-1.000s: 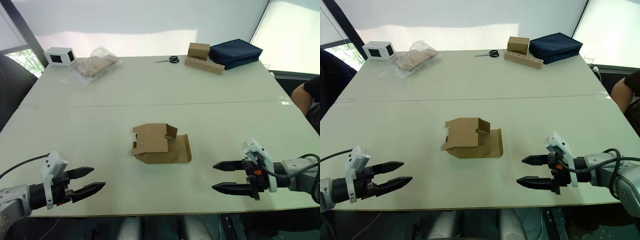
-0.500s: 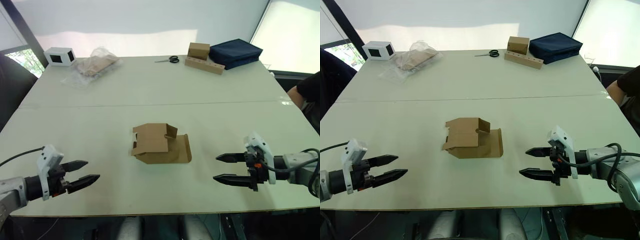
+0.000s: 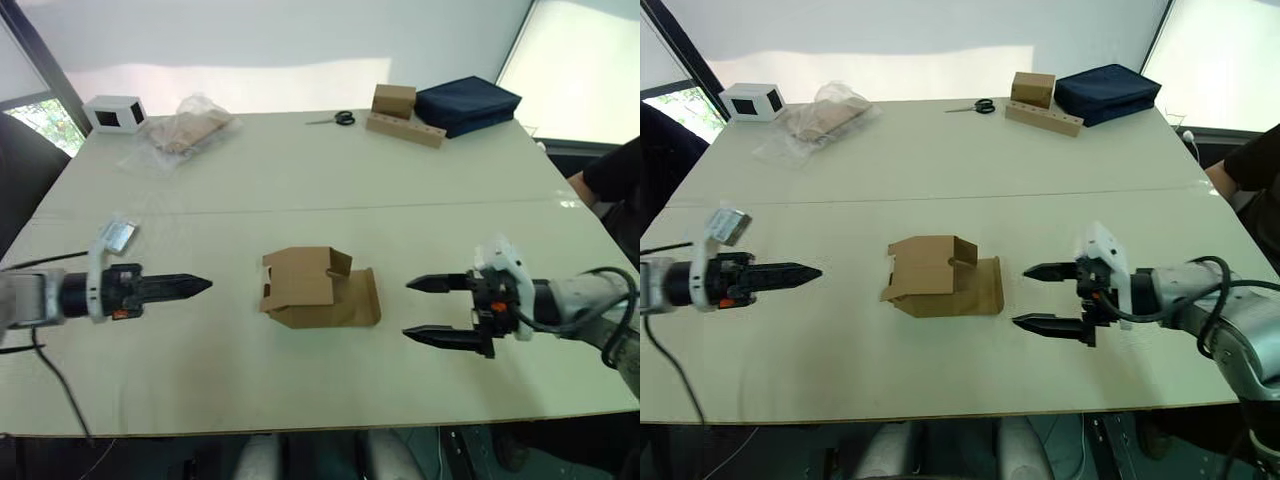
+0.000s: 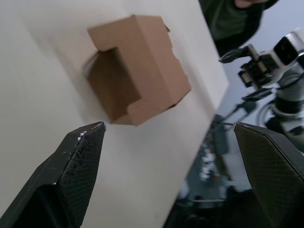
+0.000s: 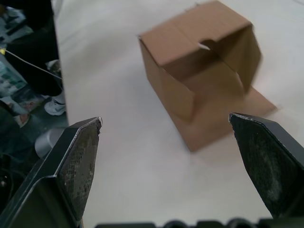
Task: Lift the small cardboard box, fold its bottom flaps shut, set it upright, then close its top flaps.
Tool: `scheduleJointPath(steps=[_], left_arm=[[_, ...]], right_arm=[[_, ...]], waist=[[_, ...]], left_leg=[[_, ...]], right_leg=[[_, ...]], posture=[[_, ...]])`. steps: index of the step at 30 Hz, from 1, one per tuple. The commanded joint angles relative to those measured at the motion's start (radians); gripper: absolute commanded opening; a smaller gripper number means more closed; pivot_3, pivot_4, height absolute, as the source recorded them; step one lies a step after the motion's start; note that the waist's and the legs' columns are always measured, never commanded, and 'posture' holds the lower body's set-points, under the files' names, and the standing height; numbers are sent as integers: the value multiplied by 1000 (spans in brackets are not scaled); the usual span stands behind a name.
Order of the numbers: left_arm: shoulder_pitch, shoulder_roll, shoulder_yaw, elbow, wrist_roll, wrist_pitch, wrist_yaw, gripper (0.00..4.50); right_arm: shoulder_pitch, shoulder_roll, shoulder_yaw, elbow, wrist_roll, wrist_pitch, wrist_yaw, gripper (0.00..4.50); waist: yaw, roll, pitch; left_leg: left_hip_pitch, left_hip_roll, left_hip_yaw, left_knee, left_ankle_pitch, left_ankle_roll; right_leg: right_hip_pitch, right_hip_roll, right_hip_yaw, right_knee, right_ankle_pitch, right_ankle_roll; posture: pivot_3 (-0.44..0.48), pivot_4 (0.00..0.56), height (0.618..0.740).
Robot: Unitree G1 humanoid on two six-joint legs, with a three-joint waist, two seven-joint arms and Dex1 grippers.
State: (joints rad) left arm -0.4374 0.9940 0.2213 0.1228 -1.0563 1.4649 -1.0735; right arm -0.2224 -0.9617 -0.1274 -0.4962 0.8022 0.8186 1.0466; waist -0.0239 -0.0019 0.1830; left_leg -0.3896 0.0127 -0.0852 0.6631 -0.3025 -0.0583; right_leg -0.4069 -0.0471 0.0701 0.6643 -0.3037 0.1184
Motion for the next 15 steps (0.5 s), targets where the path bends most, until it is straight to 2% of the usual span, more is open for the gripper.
scheduleJointPath(steps=[1, 5, 15], left_arm=[[-104, -61, -45, 119, 19, 50, 6, 4428], [-203, -164, -80, 255, 65, 48, 15, 4428], [-276, -302, -181, 336, 149, 3, -28, 4428]], right_arm=[[-58, 30, 16, -92, 51, 27, -52, 4500], [-88, 58, 50, -155, 50, 56, -126, 4500], [-99, 58, 65, -177, 59, 83, -195, 4500]], waist=[[1, 0, 0], [5, 0, 0], [4, 0, 0]], left_leg=[[0, 0, 0, 0, 0, 0], [-1, 0, -1, 1, 1, -1], [-1, -1, -1, 2, 1, -3]], right_leg=[[-1, 0, 0, 0, 0, 0], [-1, 0, 0, 1, 0, 0], [-1, -1, 0, 1, 0, 0]], posture=[[0, 150, 740], [0, 150, 740], [0, 150, 740]])
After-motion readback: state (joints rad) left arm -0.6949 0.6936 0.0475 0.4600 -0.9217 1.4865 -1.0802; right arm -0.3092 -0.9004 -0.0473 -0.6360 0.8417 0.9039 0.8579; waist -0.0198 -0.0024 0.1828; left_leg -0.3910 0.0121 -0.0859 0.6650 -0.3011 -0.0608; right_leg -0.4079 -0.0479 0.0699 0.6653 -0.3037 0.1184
